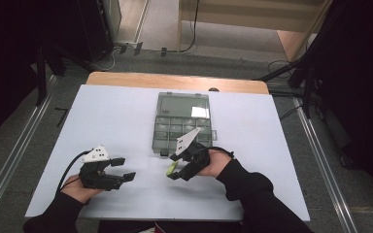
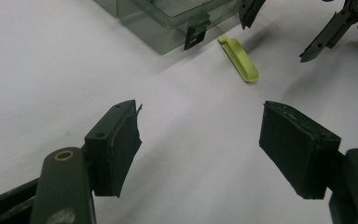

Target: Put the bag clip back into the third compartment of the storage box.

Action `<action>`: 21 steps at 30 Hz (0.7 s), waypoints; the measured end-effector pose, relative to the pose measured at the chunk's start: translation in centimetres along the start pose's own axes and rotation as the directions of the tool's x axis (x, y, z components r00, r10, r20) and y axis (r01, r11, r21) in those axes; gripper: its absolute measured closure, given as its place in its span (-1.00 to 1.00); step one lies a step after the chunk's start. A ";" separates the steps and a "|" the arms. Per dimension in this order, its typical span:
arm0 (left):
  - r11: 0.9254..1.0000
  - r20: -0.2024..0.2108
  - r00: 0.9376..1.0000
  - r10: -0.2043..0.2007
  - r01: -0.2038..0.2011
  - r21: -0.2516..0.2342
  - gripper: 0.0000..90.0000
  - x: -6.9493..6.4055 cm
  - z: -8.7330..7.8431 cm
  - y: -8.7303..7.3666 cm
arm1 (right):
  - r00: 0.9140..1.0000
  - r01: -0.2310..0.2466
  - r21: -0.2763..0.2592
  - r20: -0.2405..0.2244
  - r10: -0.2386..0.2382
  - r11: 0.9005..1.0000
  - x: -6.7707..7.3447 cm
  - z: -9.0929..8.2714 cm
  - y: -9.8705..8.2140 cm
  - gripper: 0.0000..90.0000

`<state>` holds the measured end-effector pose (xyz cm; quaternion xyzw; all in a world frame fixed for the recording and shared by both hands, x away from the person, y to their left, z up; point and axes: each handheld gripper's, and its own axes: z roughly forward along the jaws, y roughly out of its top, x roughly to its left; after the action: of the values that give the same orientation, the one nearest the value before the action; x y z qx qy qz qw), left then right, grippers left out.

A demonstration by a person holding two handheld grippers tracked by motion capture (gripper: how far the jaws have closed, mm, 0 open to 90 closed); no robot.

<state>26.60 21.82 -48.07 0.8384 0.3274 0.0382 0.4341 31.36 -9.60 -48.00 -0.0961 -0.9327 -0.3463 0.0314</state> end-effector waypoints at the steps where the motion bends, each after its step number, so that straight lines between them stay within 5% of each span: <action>1: 1.000 0.001 1.000 -0.001 0.001 0.000 -0.38 0.0 0.0 0.0 | 1.000 0.002 0.008 -0.008 -0.002 1.000 0.0 0.0 0.1 -0.28; 8: 1.000 0.000 1.000 0.000 0.000 0.002 -0.38 0.1 0.1 0.1 | 0.996 0.085 0.057 -0.031 -0.083 0.995 -0.6 0.3 0.8 -0.26; 14: 1.000 -0.002 1.000 0.005 -0.004 0.007 -0.38 0.1 0.3 0.1 | 0.985 0.164 0.084 -0.076 -0.158 0.983 -1.0 0.7 1.3 -0.26; 21: 1.000 0.002 1.000 0.004 -0.004 0.009 -0.38 0.0 0.4 0.2 | 0.976 0.202 0.083 -0.097 -0.194 0.976 -1.7 1.2 1.8 -0.25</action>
<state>26.86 21.50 -48.21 0.8411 0.3254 0.0368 0.4305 33.38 -7.76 -47.99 0.0142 -0.9503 -0.3080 0.0426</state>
